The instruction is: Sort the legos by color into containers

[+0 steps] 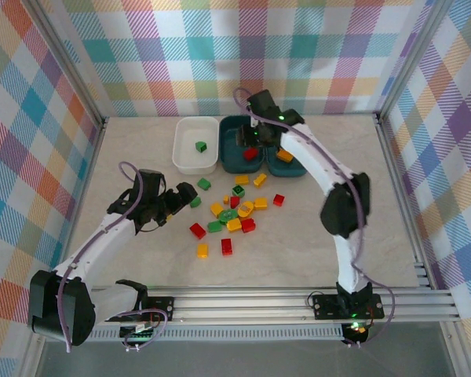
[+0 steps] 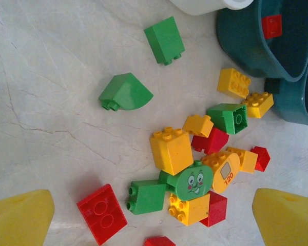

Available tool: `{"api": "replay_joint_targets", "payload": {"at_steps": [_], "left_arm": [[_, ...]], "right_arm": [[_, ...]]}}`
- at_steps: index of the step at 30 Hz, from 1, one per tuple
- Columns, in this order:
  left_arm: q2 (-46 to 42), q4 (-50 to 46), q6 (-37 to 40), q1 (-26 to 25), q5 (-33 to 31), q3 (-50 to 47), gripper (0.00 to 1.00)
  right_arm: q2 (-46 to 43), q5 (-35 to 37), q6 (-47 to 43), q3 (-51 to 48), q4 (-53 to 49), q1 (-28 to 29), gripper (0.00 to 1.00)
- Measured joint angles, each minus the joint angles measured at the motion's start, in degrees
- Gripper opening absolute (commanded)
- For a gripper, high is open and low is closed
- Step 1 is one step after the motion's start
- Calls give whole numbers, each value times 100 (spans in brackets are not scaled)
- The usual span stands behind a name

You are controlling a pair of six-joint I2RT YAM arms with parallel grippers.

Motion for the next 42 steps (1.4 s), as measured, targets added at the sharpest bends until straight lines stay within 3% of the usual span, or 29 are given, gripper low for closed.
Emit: {"api": "replay_joint_targets", "payload": {"at_steps": [3, 7, 10, 16, 20, 26, 32, 42], "left_arm": [[0, 168, -109, -173, -146, 0, 94], [2, 396, -365, -284, -474, -37, 91], [66, 599, -603, -284, -664, -166, 95], [793, 774, -920, -284, -538, -186, 97], [1239, 839, -1034, -343, -361, -188, 97], [1344, 831, -1045, -452, -223, -173, 98], [1137, 715, -955, -457, -323, -138, 100], [885, 577, -894, -457, -446, -129, 100]], "right_arm": [[-1543, 0, 31, -1805, 916, 105, 61], [-2802, 20, 221, -3746, 1705, 232, 55], [-2656, -55, 476, -4363, 1672, 260, 50], [-2269, -109, 728, -5331, 1598, 833, 62], [-2269, -129, 815, -5602, 1602, 1373, 66], [-1961, -85, 723, -5523, 1591, 1720, 68], [-1217, 13, 396, -5198, 1462, 1733, 68], [-852, 125, 201, -4795, 1504, 1733, 67]]}}
